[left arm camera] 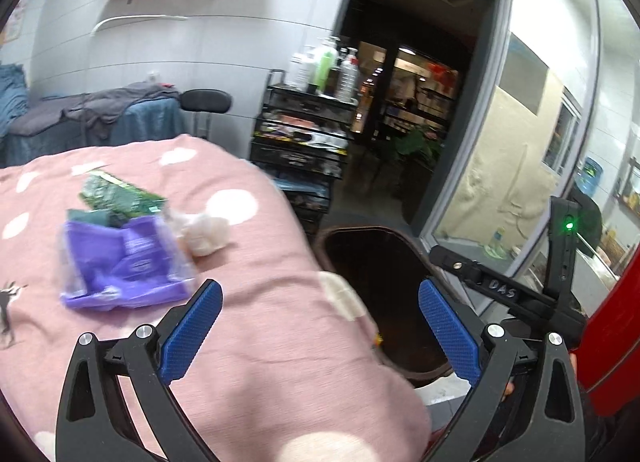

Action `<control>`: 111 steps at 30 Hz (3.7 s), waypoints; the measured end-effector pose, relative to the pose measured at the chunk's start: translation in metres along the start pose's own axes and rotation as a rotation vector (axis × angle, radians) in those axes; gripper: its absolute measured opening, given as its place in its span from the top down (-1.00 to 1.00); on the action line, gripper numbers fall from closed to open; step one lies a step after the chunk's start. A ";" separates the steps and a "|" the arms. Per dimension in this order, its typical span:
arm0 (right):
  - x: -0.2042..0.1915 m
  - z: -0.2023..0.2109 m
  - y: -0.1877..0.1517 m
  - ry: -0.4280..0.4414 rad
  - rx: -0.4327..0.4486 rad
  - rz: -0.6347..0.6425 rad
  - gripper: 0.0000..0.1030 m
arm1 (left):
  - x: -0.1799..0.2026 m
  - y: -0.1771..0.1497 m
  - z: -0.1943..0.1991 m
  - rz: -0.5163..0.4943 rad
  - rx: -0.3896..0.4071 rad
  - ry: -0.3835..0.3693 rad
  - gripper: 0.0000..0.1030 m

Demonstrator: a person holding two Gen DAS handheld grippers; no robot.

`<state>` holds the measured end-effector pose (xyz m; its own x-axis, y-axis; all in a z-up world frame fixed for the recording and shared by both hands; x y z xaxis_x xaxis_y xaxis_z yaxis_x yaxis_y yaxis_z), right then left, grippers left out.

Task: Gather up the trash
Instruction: 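Grasp the purple tissue bag with the left tool while the right tool grasps the white wipe, then carry the white wipe with the right tool into the bin and release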

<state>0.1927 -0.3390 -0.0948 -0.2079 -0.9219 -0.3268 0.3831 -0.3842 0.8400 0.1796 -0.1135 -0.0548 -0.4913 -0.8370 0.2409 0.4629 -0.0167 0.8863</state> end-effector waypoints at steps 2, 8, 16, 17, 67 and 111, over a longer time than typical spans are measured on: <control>-0.014 -0.002 -0.002 0.026 -0.007 0.017 -0.85 | -0.014 -0.002 0.006 0.020 0.003 0.030 -0.89; -0.050 -0.007 -0.009 0.094 -0.035 0.058 -0.85 | -0.059 -0.010 0.030 0.088 0.012 0.109 -0.89; -0.121 -0.016 -0.021 0.232 -0.087 0.165 -0.85 | -0.115 -0.018 0.050 0.168 0.001 0.198 -0.89; -0.126 -0.017 -0.022 0.242 -0.091 0.174 -0.85 | -0.120 -0.018 0.051 0.176 -0.001 0.205 -0.89; -0.215 -0.137 -0.055 0.279 -0.418 0.516 -0.11 | -0.209 0.010 0.009 0.126 -0.119 0.265 -0.59; -0.113 -0.033 0.005 0.233 -0.148 0.196 0.88 | -0.127 0.013 0.047 0.173 0.021 0.119 0.93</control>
<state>0.2478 -0.2387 -0.0685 0.0876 -0.9589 -0.2697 0.5255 -0.1855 0.8303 0.2134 0.0183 -0.0548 -0.3145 -0.8854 0.3423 0.5167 0.1428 0.8442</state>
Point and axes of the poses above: each gripper's, at about its wrist camera, not at the fingertips, and z roughly against the way its jaws point, x to its right, y to its top, the point moved 6 cm from there along -z, roughly the way its jaws point, and after that the axes turned 6 degrees about x, right-handed, at the moved point
